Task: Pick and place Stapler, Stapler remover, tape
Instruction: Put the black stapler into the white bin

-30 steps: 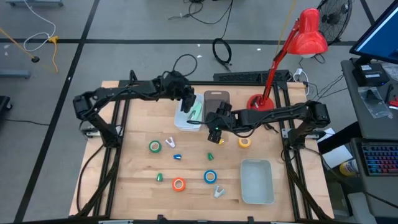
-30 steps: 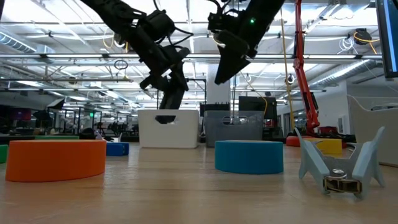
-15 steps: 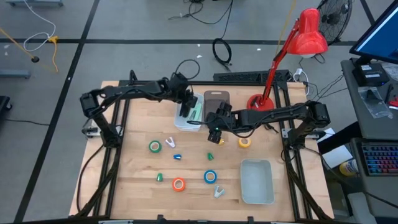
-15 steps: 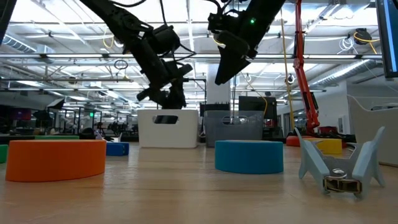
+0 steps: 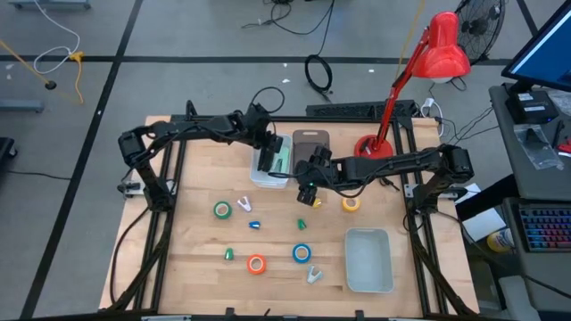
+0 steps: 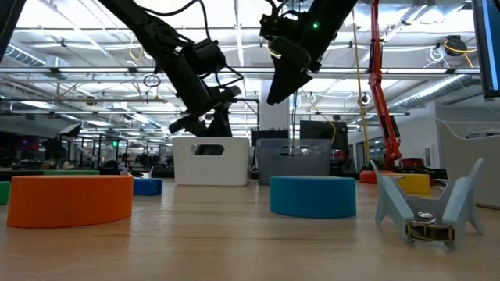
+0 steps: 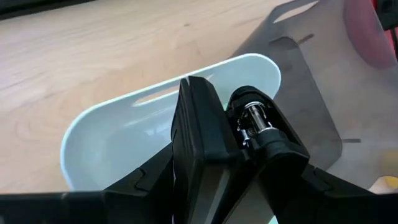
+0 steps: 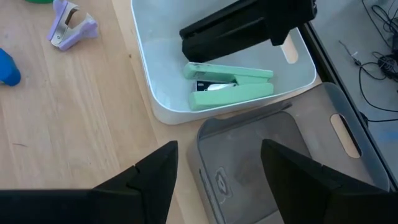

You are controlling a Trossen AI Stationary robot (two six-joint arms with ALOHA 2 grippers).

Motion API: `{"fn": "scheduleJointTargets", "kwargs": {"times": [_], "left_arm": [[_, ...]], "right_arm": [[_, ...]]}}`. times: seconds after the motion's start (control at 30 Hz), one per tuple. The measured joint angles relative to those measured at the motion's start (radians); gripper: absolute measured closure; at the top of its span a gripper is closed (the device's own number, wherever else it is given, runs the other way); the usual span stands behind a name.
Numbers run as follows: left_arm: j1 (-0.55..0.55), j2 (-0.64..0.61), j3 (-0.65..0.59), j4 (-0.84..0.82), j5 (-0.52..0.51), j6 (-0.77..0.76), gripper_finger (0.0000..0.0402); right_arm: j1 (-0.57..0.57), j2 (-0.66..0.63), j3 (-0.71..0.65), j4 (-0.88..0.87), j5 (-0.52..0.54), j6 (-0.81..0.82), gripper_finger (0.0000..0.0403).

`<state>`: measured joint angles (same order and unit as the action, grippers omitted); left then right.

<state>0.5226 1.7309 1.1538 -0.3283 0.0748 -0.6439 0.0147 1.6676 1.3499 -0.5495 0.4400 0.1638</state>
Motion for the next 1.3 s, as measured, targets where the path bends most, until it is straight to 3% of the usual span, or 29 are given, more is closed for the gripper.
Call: {"fn": "scheduleJointTargets", "kwargs": {"times": [0.43,1.3], "left_arm": [[0.001,0.018,0.000,-0.019,0.060,-0.071,0.0201],[-0.002,0.018,0.000,-0.043,0.030,-0.074,0.0201]], "right_arm": [[0.000,0.000,0.000,0.000,0.000,0.000,0.0179],[0.000,0.000,0.000,0.075,0.000,-0.056,0.0179]]}}
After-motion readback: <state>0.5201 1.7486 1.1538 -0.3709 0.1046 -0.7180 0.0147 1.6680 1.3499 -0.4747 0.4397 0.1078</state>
